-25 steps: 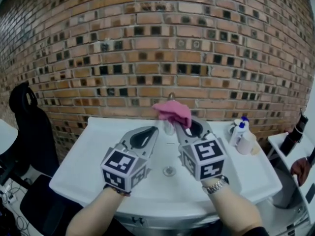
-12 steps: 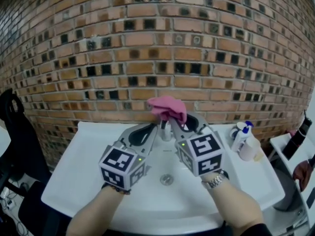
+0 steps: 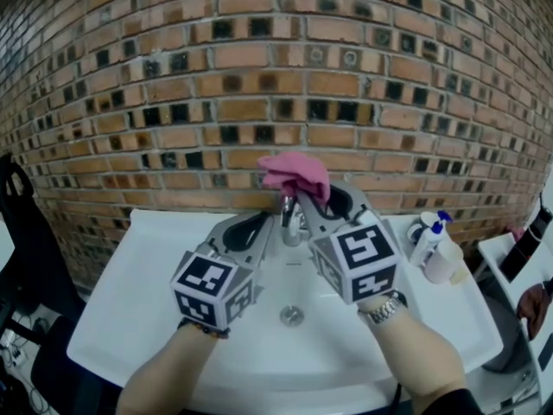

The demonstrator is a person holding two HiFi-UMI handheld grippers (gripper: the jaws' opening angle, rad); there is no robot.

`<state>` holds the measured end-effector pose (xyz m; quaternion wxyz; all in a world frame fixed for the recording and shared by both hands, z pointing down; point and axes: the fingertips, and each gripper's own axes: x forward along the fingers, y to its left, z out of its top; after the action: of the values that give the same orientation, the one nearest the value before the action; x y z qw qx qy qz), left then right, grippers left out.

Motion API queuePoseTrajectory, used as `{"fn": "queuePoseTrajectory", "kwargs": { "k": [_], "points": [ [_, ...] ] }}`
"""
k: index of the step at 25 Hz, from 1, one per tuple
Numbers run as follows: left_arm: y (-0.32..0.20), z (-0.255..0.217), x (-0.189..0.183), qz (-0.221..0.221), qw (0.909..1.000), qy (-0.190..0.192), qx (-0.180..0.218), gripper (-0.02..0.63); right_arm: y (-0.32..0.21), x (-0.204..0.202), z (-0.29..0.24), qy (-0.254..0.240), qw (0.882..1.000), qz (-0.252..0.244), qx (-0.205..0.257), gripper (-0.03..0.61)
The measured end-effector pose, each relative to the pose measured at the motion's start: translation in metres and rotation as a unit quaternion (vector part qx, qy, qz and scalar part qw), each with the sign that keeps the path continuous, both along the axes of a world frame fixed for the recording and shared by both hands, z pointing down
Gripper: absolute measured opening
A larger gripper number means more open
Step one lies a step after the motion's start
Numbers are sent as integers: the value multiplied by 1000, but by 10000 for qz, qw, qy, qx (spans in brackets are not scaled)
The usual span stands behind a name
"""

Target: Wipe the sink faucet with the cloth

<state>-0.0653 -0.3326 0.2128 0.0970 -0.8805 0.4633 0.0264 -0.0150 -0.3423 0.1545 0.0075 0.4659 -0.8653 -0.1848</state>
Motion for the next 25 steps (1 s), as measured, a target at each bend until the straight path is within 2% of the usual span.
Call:
{"fn": "queuePoseTrajectory", "kwargs": {
  "k": [11, 20, 25],
  "points": [
    [-13, 10, -5, -39, 9999, 80, -86, 25, -26, 7, -9, -13, 9999, 158, 43, 77],
    [-25, 19, -5, -79, 9996, -160, -196, 25, -49, 14, -8, -11, 9995, 324, 49, 75],
    [-34, 12, -6, -144, 9996, -142, -216, 25, -57, 17, -4, -45, 9993, 376, -10, 74]
  ]
}}
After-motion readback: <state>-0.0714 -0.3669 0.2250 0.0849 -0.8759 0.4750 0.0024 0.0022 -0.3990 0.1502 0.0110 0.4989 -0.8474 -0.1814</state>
